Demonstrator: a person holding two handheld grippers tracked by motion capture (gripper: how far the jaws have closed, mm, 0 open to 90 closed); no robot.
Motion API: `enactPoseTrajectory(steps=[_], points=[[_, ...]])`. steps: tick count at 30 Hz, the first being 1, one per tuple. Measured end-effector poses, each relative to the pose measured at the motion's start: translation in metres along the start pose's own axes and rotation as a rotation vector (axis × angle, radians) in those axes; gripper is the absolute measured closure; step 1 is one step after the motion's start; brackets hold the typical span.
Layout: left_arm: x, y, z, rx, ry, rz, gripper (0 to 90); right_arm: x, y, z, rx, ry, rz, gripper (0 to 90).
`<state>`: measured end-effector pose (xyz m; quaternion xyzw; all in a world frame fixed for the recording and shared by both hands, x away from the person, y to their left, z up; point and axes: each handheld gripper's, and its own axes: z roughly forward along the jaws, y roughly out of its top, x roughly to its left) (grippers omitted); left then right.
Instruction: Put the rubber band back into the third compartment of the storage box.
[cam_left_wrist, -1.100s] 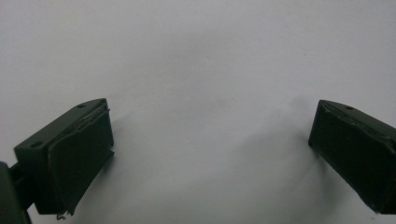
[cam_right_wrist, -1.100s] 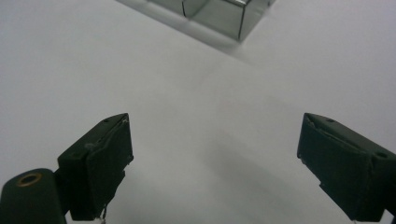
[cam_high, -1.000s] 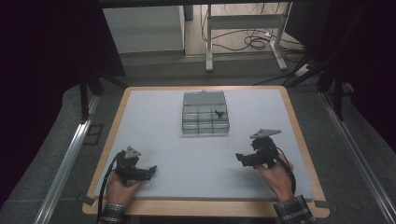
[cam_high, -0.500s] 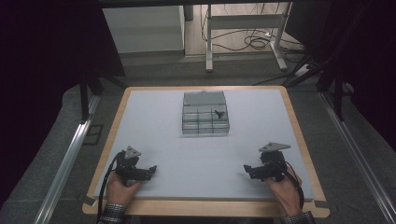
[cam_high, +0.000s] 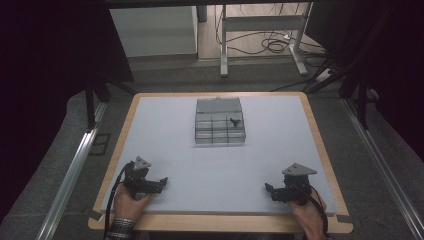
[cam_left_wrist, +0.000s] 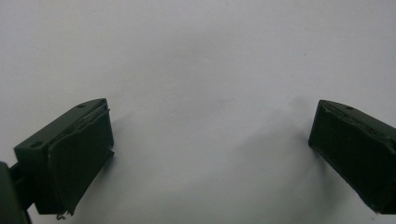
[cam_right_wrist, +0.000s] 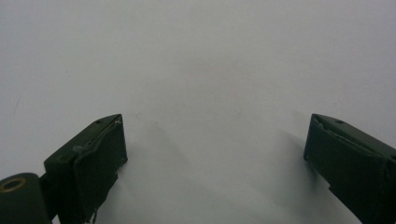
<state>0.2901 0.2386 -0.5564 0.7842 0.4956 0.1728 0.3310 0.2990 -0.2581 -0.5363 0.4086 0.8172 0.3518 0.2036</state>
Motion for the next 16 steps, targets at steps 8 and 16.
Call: enactPoseTrajectory(steps=[8,16], points=[[-0.0001,0.0000,0.0000,0.000,-0.001,-0.001,0.0,0.0018,-0.0041,-0.0012,-0.025,-0.014,0.008,5.6],[0.0000,0.0000,0.0000,0.001,-0.001,-0.001,0.0,0.0009,-0.0048,-0.0013,-0.030,-0.007,0.012,6.0]])
